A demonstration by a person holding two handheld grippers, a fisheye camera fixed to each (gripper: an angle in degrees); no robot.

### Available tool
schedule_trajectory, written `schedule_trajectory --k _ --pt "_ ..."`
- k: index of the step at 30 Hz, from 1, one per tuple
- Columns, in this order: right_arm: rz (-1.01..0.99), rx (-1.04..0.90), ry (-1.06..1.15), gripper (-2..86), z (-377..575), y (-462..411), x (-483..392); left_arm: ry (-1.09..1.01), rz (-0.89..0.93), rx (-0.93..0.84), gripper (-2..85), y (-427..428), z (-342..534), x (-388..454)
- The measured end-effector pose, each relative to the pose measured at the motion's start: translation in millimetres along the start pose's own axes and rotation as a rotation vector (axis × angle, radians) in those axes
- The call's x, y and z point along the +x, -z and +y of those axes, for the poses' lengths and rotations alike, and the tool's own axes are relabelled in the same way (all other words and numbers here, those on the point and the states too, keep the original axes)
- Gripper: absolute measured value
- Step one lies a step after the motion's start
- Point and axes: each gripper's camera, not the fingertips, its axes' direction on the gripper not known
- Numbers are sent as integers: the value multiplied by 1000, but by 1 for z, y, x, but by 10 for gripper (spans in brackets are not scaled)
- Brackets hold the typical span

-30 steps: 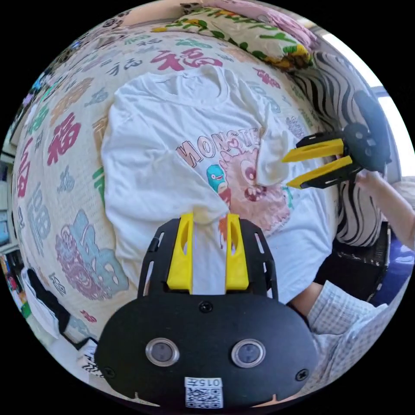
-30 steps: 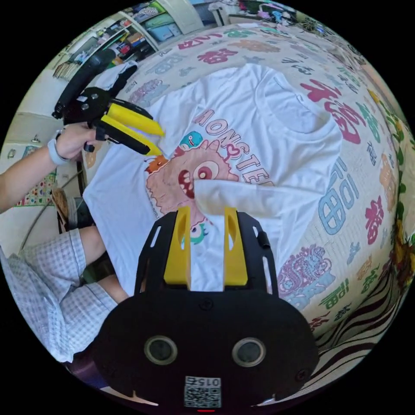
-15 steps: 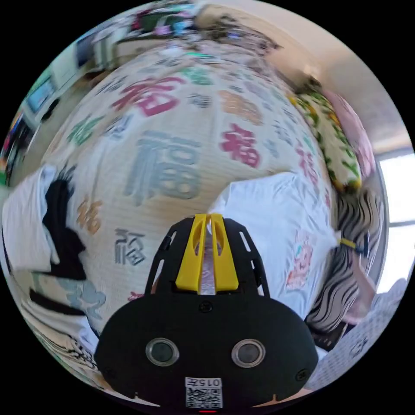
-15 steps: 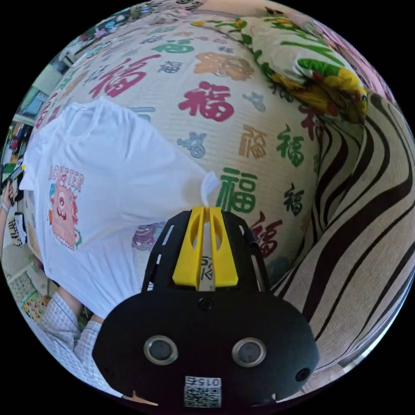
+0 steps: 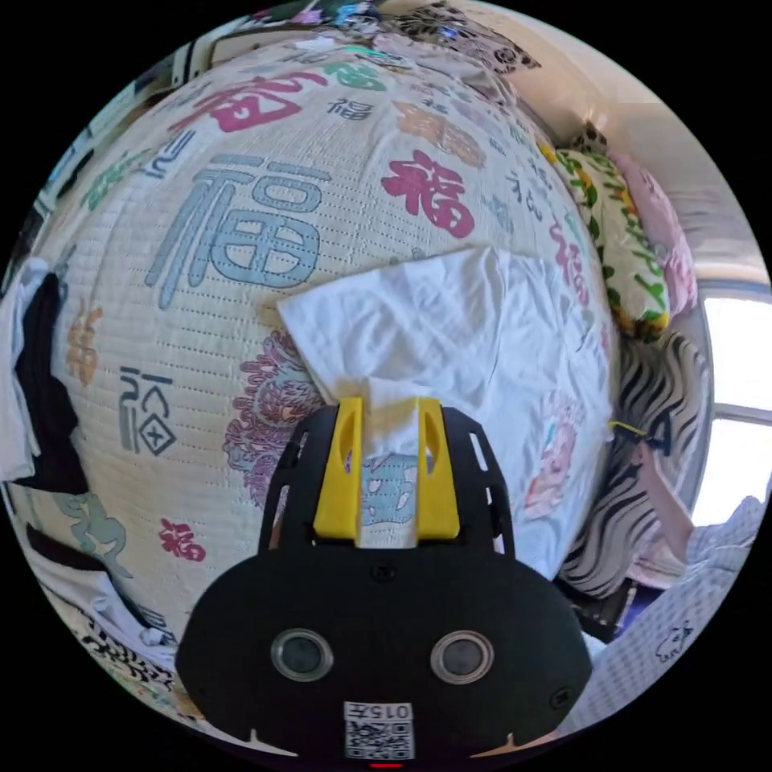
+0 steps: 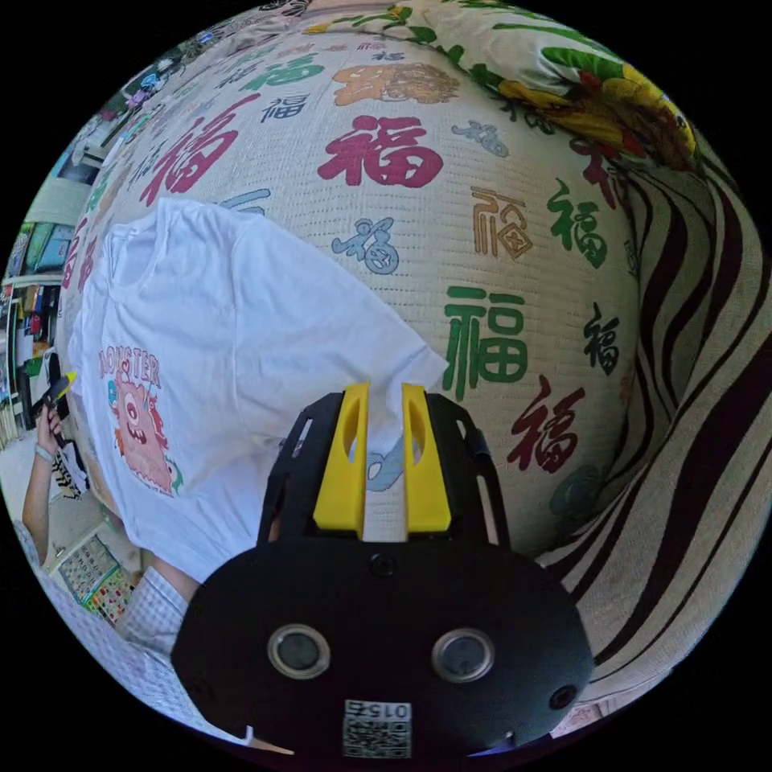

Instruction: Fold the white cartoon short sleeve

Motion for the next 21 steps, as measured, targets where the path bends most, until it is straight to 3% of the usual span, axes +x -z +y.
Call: schedule_trajectory --k 5,9,15,17,21 --pt "-36 -31 -35 68 13 11 16 -202 -357 -112 95 -28 16 43" --pt "-42 -23 -35 67 26 23 23 -149 -435 -142 86 -33 26 45" --pt "-70 0 -71 80 50 38 46 -113 -146 1 86 -43 17 89" --pt "-108 13 -95 83 59 41 59 -161 15 49 84 -64 8 133" --pt "-213 28 -111 84 73 40 79 -323 167 74 82 -118 -10 236"
